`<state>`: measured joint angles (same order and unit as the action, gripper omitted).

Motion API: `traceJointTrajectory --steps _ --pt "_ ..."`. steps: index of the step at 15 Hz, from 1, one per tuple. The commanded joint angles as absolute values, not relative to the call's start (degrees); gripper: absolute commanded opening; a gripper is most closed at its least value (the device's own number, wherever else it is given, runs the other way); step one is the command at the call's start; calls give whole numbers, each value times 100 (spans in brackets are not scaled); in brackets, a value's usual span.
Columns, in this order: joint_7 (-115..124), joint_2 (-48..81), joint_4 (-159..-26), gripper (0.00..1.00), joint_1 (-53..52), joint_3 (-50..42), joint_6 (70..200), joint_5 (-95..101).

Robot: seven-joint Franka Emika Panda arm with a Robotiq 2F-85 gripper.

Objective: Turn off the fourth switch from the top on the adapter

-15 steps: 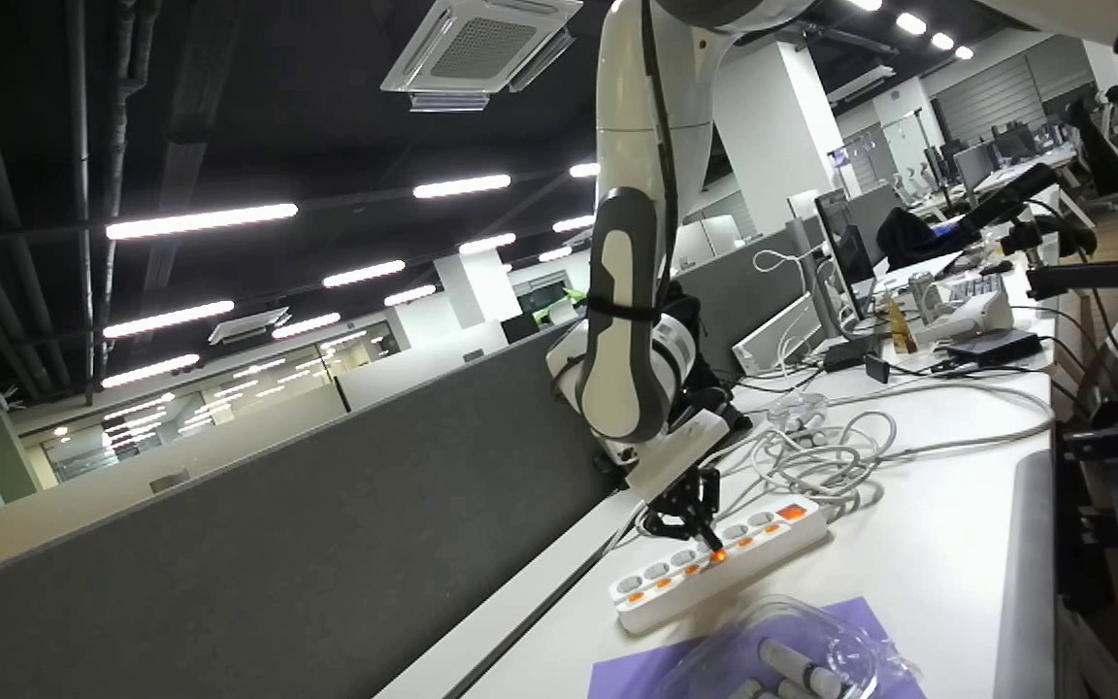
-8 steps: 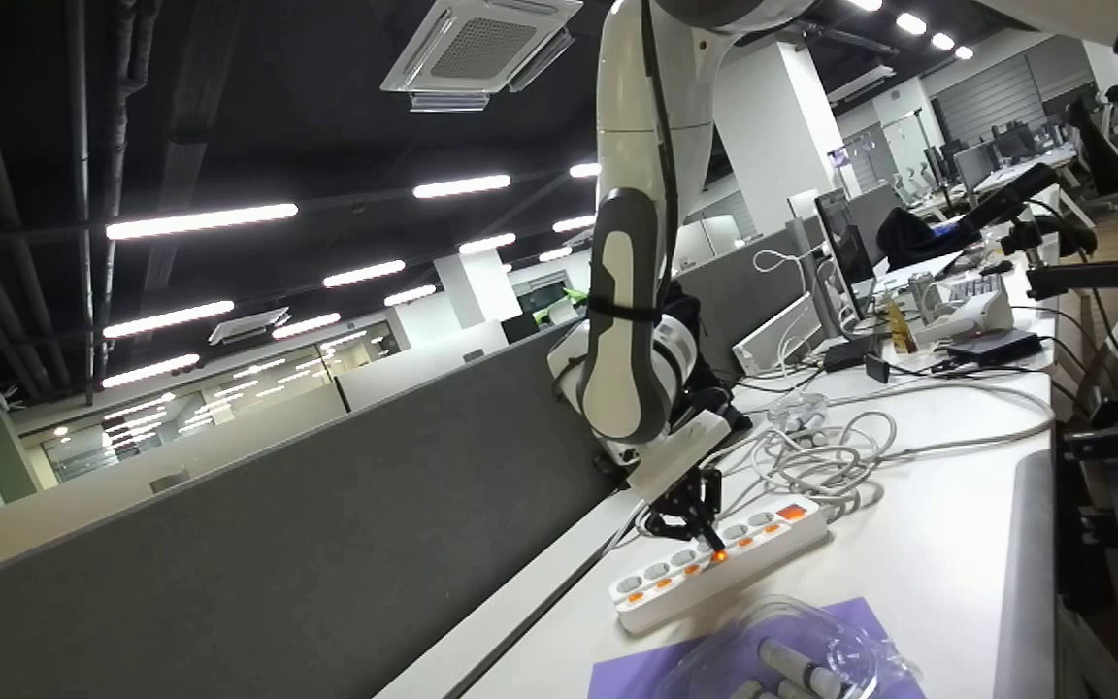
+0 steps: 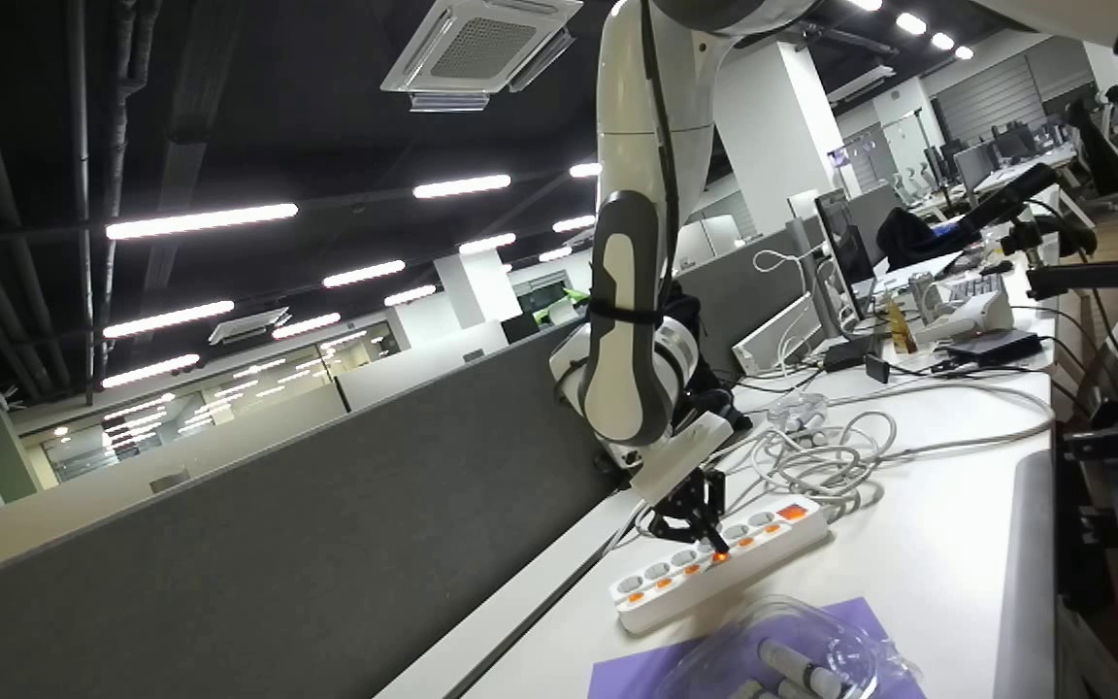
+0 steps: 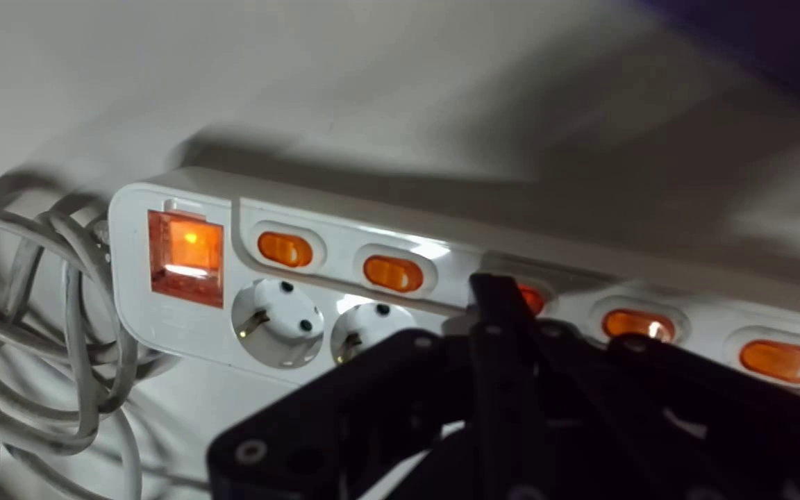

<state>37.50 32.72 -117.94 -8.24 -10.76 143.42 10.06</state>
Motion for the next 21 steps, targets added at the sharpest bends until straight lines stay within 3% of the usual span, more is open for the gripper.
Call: traceJointTrajectory --steps 1,13,21 --pt "3708 3305 -11785 0 -823 -1067 14214 905" --pt "3692 3720 -11678 0 -618 -982 14060 451" --pt "1006 3976 -11488 0 719 -93 13830 -1280"
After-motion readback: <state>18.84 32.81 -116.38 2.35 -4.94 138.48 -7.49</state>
